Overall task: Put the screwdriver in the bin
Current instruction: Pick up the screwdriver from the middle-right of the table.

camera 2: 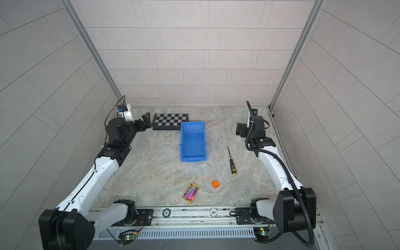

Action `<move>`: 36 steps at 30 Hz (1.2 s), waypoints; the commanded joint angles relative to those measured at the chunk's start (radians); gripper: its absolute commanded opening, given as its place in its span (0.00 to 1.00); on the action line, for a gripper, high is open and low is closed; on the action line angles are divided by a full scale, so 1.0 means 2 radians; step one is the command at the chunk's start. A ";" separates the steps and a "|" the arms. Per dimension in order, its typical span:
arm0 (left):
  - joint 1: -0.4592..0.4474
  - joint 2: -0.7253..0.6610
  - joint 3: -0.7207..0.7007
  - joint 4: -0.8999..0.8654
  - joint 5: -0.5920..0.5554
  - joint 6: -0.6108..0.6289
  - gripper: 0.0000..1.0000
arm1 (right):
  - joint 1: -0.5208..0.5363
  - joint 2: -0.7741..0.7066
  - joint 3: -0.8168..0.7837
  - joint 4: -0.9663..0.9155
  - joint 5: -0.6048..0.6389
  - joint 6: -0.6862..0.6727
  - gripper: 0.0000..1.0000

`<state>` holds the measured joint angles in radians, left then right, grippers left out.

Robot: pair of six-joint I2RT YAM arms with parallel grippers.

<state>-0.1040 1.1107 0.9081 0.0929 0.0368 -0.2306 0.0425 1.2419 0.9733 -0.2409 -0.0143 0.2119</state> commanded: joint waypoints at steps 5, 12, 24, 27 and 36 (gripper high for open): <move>-0.021 0.003 0.025 -0.071 0.016 0.020 1.00 | 0.018 -0.008 -0.023 -0.131 -0.103 0.020 0.99; -0.029 0.028 0.035 -0.083 0.028 0.013 0.99 | 0.093 -0.032 -0.100 -0.161 -0.040 0.063 0.99; -0.029 0.035 0.042 -0.085 0.039 0.017 0.99 | 0.142 -0.030 -0.169 -0.152 -0.028 0.124 0.73; -0.029 0.032 0.041 -0.085 0.032 0.021 0.99 | 0.146 -0.020 -0.173 -0.140 -0.027 0.128 0.69; -0.029 0.026 0.041 -0.089 0.015 0.023 1.00 | 0.146 0.047 -0.149 -0.143 -0.032 0.123 0.60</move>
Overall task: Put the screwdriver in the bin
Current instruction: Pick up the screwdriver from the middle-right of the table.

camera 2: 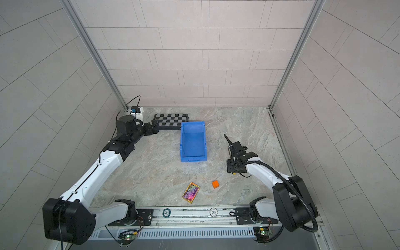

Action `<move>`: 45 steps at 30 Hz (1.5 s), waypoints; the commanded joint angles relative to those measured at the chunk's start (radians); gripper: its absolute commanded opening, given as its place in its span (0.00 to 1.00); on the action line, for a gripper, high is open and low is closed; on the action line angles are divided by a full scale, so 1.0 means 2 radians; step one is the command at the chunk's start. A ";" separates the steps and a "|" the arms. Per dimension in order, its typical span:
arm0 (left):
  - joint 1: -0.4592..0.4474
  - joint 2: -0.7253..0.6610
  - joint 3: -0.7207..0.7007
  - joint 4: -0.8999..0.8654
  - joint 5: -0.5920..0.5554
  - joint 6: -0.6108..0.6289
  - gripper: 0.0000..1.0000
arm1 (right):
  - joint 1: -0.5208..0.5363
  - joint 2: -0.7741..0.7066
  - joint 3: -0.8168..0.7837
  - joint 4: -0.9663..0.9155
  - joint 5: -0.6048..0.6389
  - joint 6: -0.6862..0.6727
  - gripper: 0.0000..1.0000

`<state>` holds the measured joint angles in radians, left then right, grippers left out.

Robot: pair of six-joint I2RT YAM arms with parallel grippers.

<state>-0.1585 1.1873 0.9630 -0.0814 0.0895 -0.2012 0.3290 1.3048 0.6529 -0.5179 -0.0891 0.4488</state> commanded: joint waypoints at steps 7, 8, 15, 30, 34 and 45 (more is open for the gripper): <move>-0.001 -0.018 0.012 -0.003 -0.017 0.009 1.00 | 0.003 0.028 0.007 0.014 0.014 0.007 0.54; -0.001 -0.019 0.012 -0.003 -0.018 0.009 1.00 | 0.002 0.030 0.007 0.014 0.015 0.006 0.53; 0.002 -0.026 0.014 -0.010 -0.033 0.016 1.00 | 0.003 0.045 0.005 0.020 0.020 0.005 0.44; 0.009 -0.037 0.011 -0.015 -0.053 0.019 1.00 | 0.017 0.031 0.047 -0.008 0.028 -0.007 0.17; 0.012 -0.040 0.009 -0.013 -0.060 0.019 0.99 | 0.032 0.014 0.091 -0.034 0.037 -0.012 0.16; 0.017 -0.040 0.007 -0.011 -0.052 0.015 0.99 | 0.112 0.066 0.285 -0.065 0.047 -0.045 0.15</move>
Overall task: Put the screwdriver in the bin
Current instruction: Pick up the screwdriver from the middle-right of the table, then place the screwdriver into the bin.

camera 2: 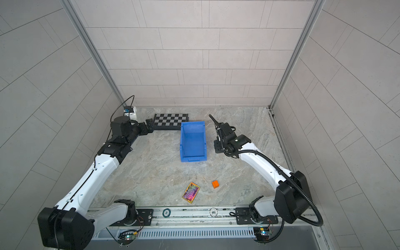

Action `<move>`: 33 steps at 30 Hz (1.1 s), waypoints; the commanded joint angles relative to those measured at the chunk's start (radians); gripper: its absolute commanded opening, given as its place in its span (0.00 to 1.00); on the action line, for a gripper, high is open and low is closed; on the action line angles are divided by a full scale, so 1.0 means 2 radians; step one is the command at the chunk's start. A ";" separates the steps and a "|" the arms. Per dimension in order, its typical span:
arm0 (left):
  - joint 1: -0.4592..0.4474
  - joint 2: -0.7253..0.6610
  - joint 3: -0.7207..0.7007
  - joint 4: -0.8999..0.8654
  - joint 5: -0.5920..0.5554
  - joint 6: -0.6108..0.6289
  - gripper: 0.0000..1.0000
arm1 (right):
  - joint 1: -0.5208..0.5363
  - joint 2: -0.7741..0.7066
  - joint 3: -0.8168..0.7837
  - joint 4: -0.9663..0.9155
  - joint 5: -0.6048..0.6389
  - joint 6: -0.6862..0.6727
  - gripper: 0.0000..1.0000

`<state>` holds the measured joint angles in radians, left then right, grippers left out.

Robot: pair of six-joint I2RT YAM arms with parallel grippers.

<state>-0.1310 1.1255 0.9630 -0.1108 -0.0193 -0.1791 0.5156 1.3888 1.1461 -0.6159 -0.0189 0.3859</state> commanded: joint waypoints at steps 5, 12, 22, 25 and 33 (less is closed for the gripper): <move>0.005 -0.006 0.006 0.009 0.026 0.007 1.00 | 0.057 0.096 0.129 -0.013 0.010 -0.019 0.15; 0.016 0.013 0.015 0.018 0.093 -0.011 0.99 | 0.093 0.177 0.190 -0.007 0.005 -0.019 0.15; 0.016 0.014 0.018 0.018 0.110 -0.011 0.99 | 0.104 0.228 0.190 -0.008 0.009 -0.010 0.15; 0.016 0.016 0.019 0.019 0.115 -0.012 1.00 | 0.104 0.230 0.183 -0.007 0.009 -0.010 0.15; 0.016 0.021 0.023 0.023 0.162 -0.010 0.99 | 0.104 0.261 0.190 -0.006 0.008 -0.010 0.16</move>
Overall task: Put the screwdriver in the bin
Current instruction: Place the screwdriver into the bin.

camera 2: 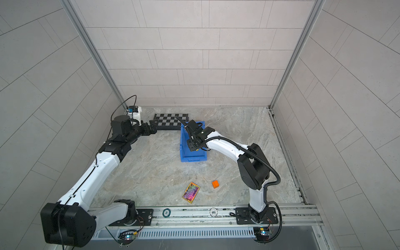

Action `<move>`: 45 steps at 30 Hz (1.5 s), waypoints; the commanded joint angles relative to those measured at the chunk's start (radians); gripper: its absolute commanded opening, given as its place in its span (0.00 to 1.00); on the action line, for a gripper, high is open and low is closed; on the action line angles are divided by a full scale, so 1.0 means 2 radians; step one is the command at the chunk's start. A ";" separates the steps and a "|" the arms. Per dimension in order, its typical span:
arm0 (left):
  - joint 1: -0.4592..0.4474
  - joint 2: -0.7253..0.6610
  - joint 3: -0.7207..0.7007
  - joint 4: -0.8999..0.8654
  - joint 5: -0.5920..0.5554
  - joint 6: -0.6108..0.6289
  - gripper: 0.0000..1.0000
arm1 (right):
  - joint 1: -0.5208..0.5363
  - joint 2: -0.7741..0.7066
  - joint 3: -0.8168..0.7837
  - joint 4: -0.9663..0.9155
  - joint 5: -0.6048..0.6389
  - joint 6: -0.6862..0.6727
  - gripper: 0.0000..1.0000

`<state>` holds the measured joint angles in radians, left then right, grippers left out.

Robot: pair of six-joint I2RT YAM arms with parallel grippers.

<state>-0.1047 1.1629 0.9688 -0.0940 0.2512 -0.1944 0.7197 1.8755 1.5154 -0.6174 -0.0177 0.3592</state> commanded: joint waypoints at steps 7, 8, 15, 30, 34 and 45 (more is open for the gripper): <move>0.002 0.017 0.032 0.011 0.076 -0.003 1.00 | 0.001 0.047 0.026 -0.010 0.006 0.005 0.16; 0.002 0.018 0.032 0.010 0.080 -0.004 1.00 | 0.001 0.050 0.028 -0.010 0.006 0.005 0.16; 0.001 0.018 0.034 0.004 0.080 -0.003 1.00 | 0.001 0.068 0.036 -0.012 0.006 0.004 0.18; -0.002 0.008 0.031 -0.005 0.059 0.006 0.99 | 0.002 0.090 0.042 -0.014 0.012 0.007 0.21; -0.002 0.008 0.031 -0.006 0.058 0.007 0.99 | 0.003 0.095 0.044 -0.015 0.016 0.007 0.22; -0.002 0.007 0.031 -0.007 0.055 0.008 0.99 | 0.008 0.104 0.059 -0.025 0.032 0.013 0.26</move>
<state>-0.1051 1.1984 1.0077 -0.1112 0.3691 -0.1898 0.7242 2.0651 1.6096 -0.6445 0.0174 0.3676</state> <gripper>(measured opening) 0.995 0.293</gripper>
